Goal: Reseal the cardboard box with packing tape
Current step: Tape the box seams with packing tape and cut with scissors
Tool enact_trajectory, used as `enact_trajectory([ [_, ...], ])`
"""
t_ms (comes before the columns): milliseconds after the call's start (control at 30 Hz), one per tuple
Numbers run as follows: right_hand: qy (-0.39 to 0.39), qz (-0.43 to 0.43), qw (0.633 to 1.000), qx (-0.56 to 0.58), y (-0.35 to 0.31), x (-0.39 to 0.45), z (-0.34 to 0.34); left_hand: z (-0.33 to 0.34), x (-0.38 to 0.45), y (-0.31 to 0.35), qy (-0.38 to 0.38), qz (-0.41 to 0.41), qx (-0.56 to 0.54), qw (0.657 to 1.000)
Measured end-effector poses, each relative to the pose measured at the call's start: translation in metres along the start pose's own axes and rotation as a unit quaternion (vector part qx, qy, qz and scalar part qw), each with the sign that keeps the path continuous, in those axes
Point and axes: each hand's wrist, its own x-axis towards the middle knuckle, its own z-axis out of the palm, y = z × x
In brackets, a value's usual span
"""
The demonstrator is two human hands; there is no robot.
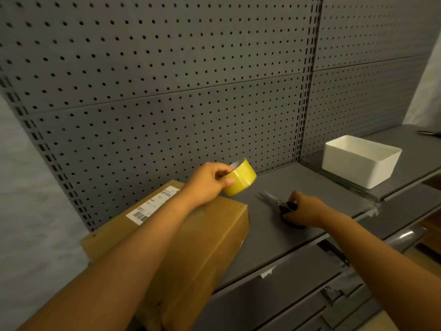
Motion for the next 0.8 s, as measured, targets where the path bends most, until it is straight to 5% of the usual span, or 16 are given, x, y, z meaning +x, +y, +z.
enact_trajectory([
  [433, 0.040, -0.036, 0.993, -0.105, 0.029, 0.036, -0.009, 0.070, 0.048, 0.019, -0.132, -0.046, 0.244, 0.960],
  [800, 0.041, -0.069, 0.987, -0.138, 0.041, 0.053, -0.009, 0.087, 0.055, 0.018, -0.216, -0.073, 0.322, 0.919],
])
